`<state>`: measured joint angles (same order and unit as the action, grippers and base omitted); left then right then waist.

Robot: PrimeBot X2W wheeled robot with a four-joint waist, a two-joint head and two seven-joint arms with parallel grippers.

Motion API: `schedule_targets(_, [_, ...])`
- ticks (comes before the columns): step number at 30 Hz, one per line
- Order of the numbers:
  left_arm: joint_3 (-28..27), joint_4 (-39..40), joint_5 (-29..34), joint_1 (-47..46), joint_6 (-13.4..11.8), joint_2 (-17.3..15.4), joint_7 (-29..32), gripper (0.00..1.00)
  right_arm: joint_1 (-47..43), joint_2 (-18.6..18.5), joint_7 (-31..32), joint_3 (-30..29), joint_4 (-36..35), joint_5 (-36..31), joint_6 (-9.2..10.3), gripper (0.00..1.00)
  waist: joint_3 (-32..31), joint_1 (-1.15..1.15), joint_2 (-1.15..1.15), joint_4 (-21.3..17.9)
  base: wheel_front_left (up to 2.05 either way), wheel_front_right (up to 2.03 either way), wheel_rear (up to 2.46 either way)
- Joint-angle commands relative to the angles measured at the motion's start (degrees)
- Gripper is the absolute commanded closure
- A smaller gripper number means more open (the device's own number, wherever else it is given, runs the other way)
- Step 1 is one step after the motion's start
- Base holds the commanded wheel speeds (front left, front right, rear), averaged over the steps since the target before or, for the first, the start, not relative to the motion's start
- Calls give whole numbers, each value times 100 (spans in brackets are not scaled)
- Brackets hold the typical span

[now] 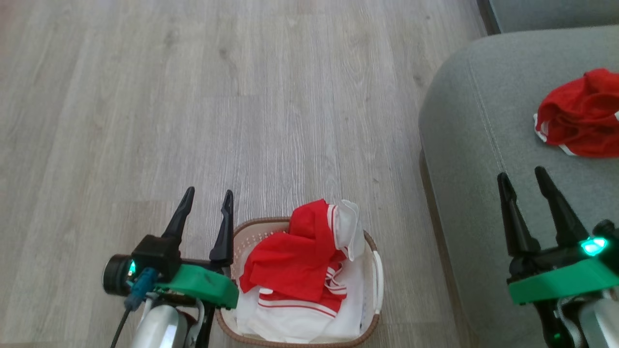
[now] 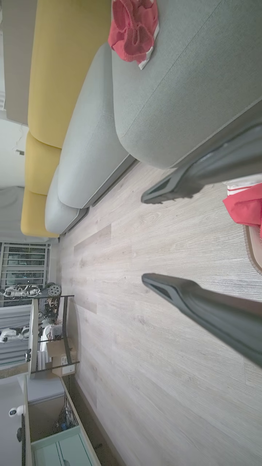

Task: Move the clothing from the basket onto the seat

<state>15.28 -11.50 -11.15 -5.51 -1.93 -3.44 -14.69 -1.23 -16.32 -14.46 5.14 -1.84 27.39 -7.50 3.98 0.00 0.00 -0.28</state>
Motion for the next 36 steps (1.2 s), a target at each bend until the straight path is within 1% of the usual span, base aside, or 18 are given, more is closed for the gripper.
schedule_targets(1, [-218, 142, 104, -282, 25, 2, -30, 0, 254, -166, -53, 58, -230, 52, 1, 0, 79, 0, 0, -44, 0, 0, 0])
schedule_targets(9, [-85, -133, 134, -604, 29, 44, -30, 0, 508, -284, -53, -57, -308, 156, 1, 0, 536, 0, 0, -201, 0, 0, 0])
schedule_targets(15, [206, -787, 40, -1166, 46, 54, -30, 0, 826, -471, -53, -56, -364, 264, 1, 0, 1079, 0, 0, -374, 0, 0, 0])
schedule_targets(19, [420, -1208, -204, -1535, 18, 55, -30, 0, 1095, -640, -53, 40, -411, 329, 1, 0, 1425, 0, 0, -483, 0, 0, 0])
schedule_targets(25, [700, -1965, -670, -2008, -22, 56, -30, 0, 1380, -758, -53, -57, -464, 433, 1, 0, 1860, 0, 0, -638, 0, 0, 0])
schedule_targets(28, [890, -2394, -855, -2258, 4, 56, -30, 0, 1491, -790, -53, -119, -486, 473, 1, 0, 2061, 0, 0, -700, 0, 0, 0])
schedule_targets(29, [890, -2394, -855, -2258, 4, 56, -30, 0, 1491, -790, -53, -119, -486, 473, 1, 0, 2061, 0, 0, -700, 0, 0, 0])
schedule_targets(31, [1027, -2696, -976, -2415, 27, 56, -30, 0, 1565, -817, -53, -168, -499, 491, 1, 0, 2176, 0, 0, -742, 0, 0, 0])
schedule_targets(32, [1148, -3012, -1111, -2571, 49, 56, -30, 0, 1643, -850, -53, -244, -524, 506, 1, 0, 2297, 0, 0, -788, 0, 0, 0])
schedule_targets(33, [1148, -3012, -1111, -2571, 49, 56, -30, 0, 1643, -850, -53, -244, -524, 506, 1, 0, 2297, 0, 0, -788, 0, 0, 0])
schedule_targets(36, [1335, -3490, -1324, -2811, 87, 56, -30, 0, 1769, -915, -53, -357, -577, 536, 1, 0, 2499, 0, 0, -867, 0, 0, 0])
